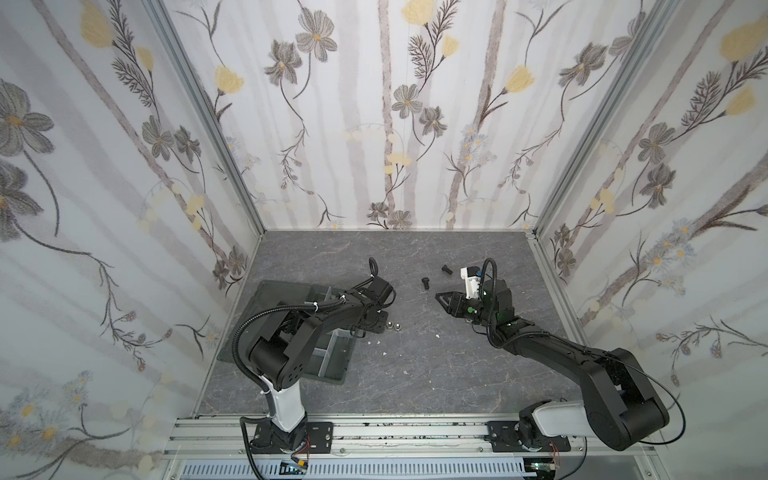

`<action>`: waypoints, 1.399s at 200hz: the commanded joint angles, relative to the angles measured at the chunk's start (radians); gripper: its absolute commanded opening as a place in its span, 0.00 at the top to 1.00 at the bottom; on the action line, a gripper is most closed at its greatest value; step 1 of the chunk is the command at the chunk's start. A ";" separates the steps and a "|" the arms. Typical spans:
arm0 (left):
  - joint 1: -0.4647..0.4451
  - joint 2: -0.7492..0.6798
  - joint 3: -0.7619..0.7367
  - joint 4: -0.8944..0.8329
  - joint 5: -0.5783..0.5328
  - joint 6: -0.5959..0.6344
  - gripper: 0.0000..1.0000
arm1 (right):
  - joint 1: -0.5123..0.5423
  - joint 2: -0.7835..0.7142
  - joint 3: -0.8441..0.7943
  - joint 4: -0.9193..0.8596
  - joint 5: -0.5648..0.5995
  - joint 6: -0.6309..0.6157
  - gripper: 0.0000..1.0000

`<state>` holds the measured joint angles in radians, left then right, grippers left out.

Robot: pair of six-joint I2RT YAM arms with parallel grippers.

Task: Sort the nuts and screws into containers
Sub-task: 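Lower the left gripper onto a silver hex nut and close on it, then carry the hex nut with the left gripper over the organizer box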

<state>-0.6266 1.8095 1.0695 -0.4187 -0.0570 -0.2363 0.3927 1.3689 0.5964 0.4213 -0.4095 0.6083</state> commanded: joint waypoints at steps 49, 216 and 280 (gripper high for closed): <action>0.000 0.011 0.007 0.023 0.006 -0.008 0.76 | 0.000 -0.021 -0.003 0.021 0.014 -0.012 0.57; -0.005 -0.415 -0.086 -0.136 -0.040 -0.067 0.78 | 0.001 -0.001 0.009 -0.009 0.021 -0.039 0.57; -0.007 -0.547 -0.122 -0.246 -0.056 -0.113 0.78 | 0.002 0.012 0.007 0.013 -0.005 -0.028 0.57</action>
<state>-0.6331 1.2903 0.9592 -0.6083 -0.0887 -0.3153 0.3927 1.3777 0.6006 0.4065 -0.3950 0.5823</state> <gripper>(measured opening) 0.225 0.431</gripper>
